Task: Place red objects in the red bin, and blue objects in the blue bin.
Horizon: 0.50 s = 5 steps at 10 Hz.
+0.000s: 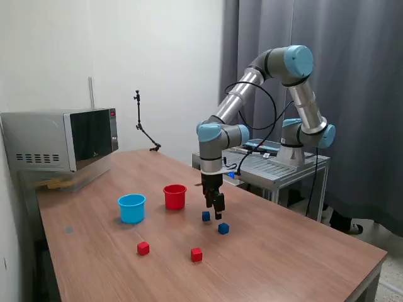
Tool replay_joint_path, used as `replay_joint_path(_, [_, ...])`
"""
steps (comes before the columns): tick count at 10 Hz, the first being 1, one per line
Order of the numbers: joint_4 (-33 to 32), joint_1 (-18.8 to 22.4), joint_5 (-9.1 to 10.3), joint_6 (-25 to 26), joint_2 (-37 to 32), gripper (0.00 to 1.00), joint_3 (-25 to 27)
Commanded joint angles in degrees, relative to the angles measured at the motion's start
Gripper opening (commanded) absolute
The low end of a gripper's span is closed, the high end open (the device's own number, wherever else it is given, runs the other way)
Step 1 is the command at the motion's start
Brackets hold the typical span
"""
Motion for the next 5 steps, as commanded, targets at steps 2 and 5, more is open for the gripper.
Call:
replay_joint_path(2, [-0.9,-0.2,0.26,-0.6,0.5,1.00,-1.0])
replay_joint_path(5, [-2.0,-0.3,0.09,-0.6,0.6,1.00,-2.1])
